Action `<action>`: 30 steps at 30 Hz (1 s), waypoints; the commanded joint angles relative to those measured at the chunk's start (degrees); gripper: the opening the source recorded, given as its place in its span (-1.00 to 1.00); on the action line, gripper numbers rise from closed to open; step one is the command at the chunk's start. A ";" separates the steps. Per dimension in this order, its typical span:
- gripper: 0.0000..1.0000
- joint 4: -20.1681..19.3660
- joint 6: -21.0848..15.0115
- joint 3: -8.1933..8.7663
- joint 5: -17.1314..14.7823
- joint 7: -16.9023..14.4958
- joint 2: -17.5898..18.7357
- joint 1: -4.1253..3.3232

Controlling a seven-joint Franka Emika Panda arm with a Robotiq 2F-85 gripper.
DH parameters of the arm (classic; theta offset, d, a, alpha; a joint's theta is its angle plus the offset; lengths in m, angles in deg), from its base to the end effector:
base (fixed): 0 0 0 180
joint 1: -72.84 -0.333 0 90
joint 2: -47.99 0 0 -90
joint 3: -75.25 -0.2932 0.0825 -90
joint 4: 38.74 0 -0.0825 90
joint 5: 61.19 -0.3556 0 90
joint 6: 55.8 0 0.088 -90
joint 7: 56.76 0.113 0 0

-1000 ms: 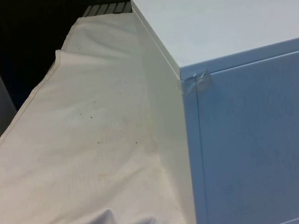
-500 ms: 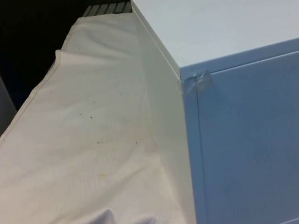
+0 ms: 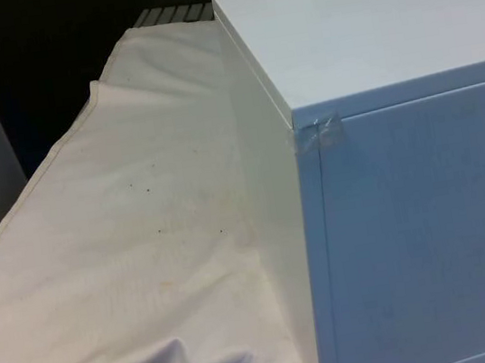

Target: Open the drawer, then close it.

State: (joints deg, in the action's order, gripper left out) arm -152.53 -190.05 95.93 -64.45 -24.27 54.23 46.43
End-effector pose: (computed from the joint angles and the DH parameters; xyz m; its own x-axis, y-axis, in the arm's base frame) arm 0.5720 0.0632 0.4250 0.8537 -0.4778 0.2072 -0.4562 -0.8780 -0.1451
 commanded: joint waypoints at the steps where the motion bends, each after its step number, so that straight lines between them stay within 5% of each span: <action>1: 1.00 -0.97 -1.15 0.11 0.63 0.80 -0.69 -0.11; 25: 1.00 -2.64 -2.01 0.23 0.11 4.07 -1.55 0.17; 30: 1.00 -2.12 -3.04 0.34 0.69 6.65 -1.26 0.23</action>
State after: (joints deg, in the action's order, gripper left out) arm -154.82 -192.68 96.16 -64.17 -18.08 52.69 46.71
